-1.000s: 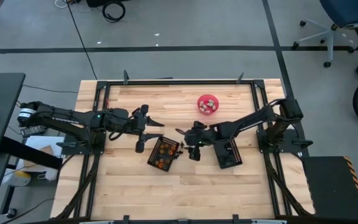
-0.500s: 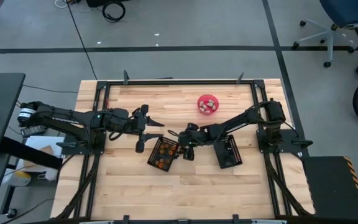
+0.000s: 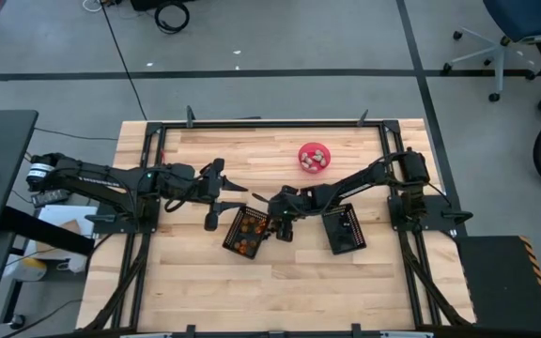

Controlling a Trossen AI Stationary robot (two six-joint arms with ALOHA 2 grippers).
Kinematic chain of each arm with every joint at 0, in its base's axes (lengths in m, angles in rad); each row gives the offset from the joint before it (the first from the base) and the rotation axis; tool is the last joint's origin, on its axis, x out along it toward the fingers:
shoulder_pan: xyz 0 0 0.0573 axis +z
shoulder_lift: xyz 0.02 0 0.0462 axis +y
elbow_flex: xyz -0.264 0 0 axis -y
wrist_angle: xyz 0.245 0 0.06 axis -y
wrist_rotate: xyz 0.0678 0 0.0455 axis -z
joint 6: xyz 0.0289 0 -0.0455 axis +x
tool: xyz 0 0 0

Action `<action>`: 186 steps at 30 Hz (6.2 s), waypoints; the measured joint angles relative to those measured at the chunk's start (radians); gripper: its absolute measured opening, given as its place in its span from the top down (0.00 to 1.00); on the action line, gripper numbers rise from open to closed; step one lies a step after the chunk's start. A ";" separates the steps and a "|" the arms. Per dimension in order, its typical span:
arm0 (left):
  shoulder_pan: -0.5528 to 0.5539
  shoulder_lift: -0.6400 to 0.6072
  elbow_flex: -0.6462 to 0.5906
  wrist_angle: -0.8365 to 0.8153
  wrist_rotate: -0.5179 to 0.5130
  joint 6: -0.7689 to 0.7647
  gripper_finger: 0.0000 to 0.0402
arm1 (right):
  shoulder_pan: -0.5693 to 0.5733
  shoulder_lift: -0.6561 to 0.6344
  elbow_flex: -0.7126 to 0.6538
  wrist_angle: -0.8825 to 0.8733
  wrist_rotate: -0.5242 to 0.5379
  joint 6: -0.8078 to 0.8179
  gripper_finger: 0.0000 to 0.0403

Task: Sort Halloween decoration
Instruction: Put the black skeleton toy into the right black bin

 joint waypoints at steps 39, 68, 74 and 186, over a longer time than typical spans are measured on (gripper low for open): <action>0.000 0.000 0.000 0.000 0.000 -0.001 0.61 | 0.000 -0.189 -0.008 -0.265 -0.011 0.012 0.71; 0.000 0.000 0.000 0.000 0.000 -0.004 0.61 | 0.079 -0.398 -0.005 -0.873 -0.026 0.312 0.66; 0.000 0.000 0.000 0.000 0.000 -0.011 0.61 | 0.079 -0.397 -0.005 -0.873 -0.026 0.327 0.59; 0.000 0.000 0.000 0.000 0.000 -0.019 0.61 | 0.167 -0.519 -0.006 -0.848 -0.077 0.293 0.86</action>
